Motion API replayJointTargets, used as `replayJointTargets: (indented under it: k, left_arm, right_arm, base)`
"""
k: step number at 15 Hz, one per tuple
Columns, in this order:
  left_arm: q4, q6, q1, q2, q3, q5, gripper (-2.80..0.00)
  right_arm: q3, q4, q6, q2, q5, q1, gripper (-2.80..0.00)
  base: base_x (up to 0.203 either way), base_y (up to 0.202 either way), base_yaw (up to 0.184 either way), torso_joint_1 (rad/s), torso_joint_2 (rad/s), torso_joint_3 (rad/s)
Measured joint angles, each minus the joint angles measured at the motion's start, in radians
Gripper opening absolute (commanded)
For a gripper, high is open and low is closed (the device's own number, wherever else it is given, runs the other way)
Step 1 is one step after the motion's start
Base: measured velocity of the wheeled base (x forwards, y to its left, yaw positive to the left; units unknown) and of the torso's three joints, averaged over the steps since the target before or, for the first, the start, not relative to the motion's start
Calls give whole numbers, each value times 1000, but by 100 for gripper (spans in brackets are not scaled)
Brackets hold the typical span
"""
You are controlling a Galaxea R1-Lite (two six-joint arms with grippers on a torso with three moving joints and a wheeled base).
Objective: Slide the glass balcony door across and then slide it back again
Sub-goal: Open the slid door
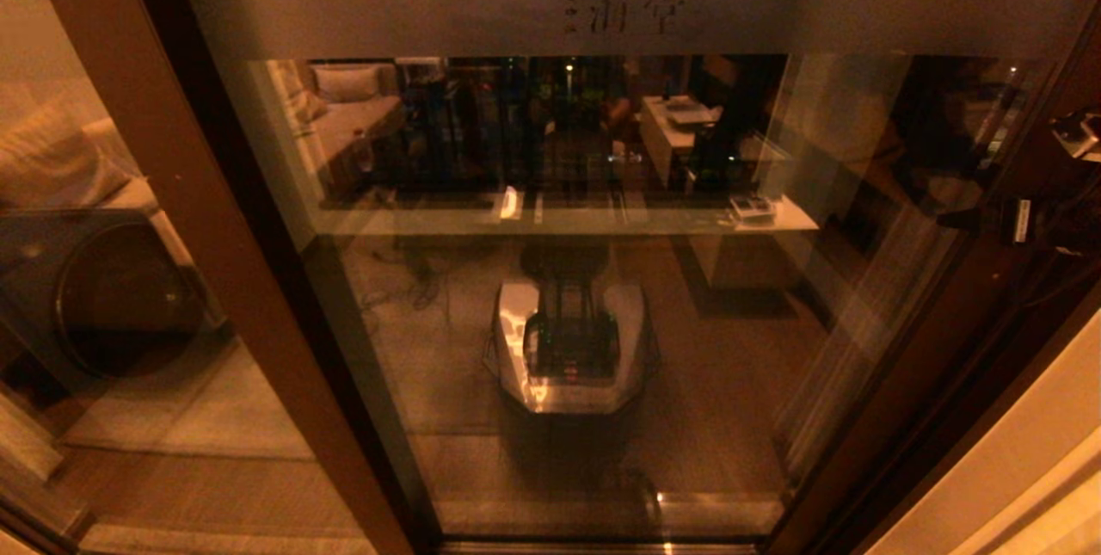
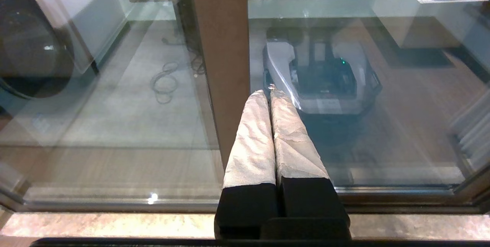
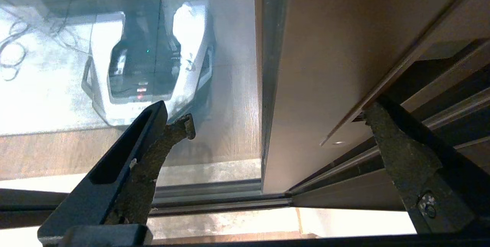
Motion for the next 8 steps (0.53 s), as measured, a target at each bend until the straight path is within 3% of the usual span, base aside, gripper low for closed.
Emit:
replayJointTargets:
  k: [8]
  left_arm:
    - [0,0,0,0,0,0,-280]
  right_arm:
    - [62,-3,1,-60,9,44,0]
  base:
    - [0,0,0,0,0,0]
